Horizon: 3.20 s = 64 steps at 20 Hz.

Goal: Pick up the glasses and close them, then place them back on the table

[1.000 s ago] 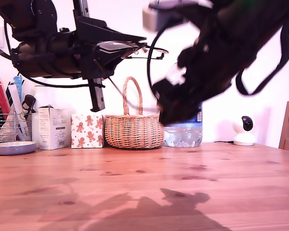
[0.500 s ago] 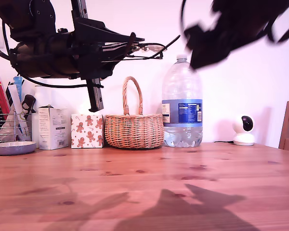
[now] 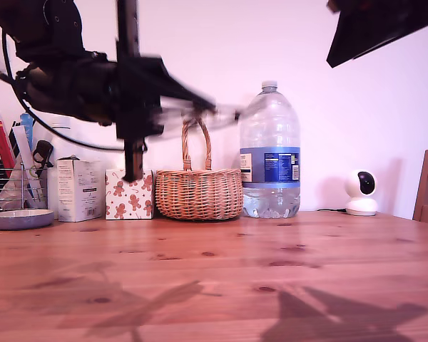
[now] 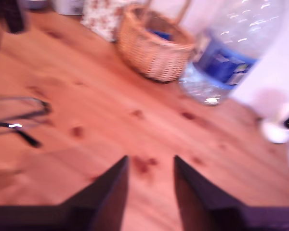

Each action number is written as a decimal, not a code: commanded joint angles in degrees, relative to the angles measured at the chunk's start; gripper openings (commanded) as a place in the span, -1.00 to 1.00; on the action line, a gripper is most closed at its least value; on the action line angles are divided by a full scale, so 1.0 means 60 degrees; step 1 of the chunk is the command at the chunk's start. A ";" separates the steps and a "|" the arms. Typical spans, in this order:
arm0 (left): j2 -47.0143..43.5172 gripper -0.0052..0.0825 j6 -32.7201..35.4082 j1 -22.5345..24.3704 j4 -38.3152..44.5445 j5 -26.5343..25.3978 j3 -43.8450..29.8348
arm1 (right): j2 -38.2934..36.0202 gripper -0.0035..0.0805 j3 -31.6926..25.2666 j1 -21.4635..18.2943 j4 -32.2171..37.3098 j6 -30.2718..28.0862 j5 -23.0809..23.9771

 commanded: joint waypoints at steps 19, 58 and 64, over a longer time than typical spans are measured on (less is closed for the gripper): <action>0.0204 -0.93 0.0313 -0.0922 0.1541 -0.4142 0.0076 | -0.4779 -0.94 -0.1883 -0.2871 -0.0965 0.2131 -0.0550; 0.1770 -0.31 0.0801 -0.0936 0.2331 -0.5825 0.0076 | -0.4914 -0.94 -0.3399 -0.3147 0.0295 0.3053 -0.1504; 0.1756 -0.26 0.0805 -0.0943 0.1960 -0.6076 0.0525 | -0.4914 -0.94 -0.3399 -0.3147 0.0324 0.3140 -0.1577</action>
